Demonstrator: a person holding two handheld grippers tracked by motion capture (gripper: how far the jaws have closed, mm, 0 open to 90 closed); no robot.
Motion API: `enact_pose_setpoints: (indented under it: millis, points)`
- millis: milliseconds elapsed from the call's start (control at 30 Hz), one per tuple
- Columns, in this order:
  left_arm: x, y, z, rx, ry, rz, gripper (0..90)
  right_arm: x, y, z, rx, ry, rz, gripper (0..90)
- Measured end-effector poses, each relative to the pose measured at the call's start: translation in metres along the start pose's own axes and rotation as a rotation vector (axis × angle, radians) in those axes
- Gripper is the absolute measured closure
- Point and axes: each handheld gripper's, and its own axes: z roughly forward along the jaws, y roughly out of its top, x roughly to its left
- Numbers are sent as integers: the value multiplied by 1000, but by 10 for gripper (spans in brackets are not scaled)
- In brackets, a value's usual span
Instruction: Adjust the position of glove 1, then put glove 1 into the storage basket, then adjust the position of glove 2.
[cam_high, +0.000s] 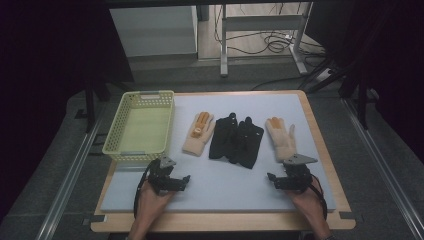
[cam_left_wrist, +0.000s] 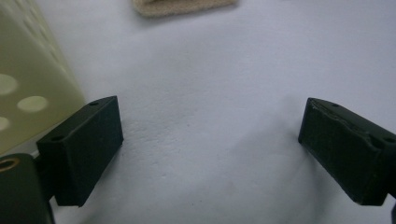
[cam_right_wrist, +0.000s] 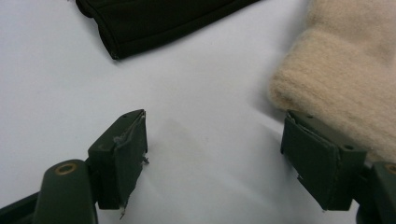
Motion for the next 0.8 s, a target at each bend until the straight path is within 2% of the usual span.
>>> enact_pose_setpoints:
  millis: [433,800]
  points:
    - [0,0,0,-1,-2,-1,67,0,0,0,3,-2,1,200]
    - [0,0,0,-2,-2,-1,68,0,0,-2,-5,4,3,255]
